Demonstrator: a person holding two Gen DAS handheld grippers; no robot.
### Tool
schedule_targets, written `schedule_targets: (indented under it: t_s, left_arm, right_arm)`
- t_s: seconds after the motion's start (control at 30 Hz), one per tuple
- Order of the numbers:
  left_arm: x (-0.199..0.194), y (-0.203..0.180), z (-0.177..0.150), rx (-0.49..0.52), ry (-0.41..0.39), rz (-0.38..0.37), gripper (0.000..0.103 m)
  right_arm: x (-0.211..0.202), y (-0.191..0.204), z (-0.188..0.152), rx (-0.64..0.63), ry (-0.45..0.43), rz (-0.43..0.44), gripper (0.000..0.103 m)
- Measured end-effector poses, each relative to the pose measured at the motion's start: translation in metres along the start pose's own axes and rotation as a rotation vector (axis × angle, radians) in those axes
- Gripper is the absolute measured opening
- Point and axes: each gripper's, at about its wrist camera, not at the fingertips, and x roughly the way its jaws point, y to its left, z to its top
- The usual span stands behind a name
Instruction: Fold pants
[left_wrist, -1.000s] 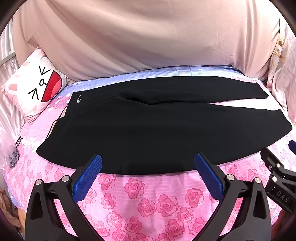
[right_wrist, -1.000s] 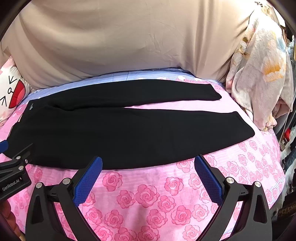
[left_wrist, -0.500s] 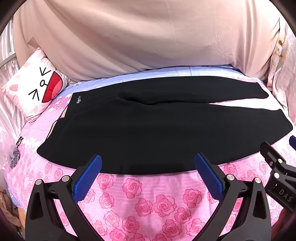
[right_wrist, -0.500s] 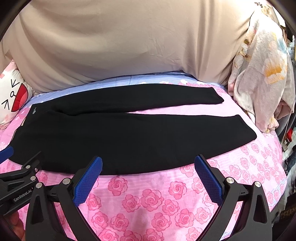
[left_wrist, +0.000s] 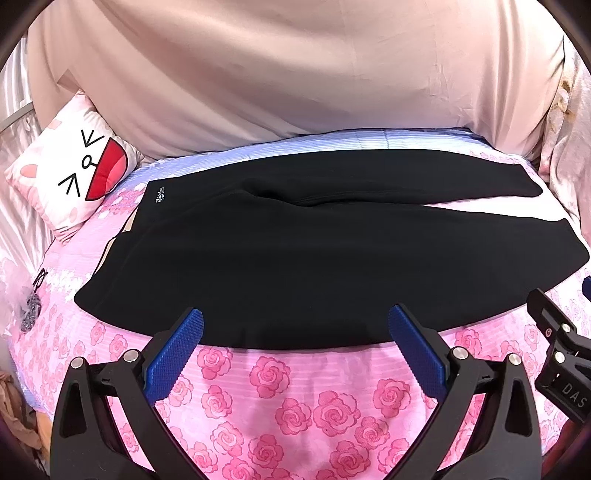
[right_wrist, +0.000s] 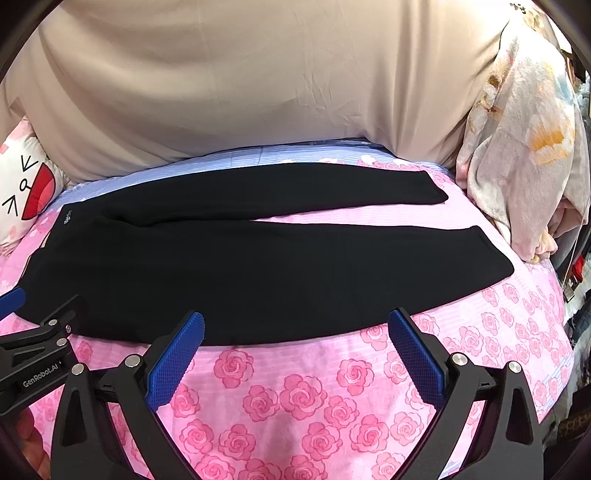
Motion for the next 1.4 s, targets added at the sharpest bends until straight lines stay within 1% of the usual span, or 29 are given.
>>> schedule_targets:
  t_s: [0.83, 1.17, 1.3, 1.4]
  left_arm:
    - [0.013, -0.006, 0.003, 0.005, 0.014, -0.004, 0.098]
    - [0.023, -0.005, 0.007, 0.004, 0.025, -0.002, 0.098]
    - [0.029, -0.005, 0.01, 0.012, 0.029, 0.0, 0.098]
    - [0.034, -0.005, 0.013, 0.01, 0.033, 0.002, 0.098]
  right_arm:
    - [0.013, -0.005, -0.001, -0.009, 0.024, -0.002, 0.098]
    - [0.021, -0.001, 0.0, -0.023, 0.036, 0.027, 0.098]
    - [0.026, -0.002, 0.003, -0.047, 0.026, 0.005, 0.098]
    - [0.036, -0.011, 0.009, -0.049, 0.034, -0.011, 0.098]
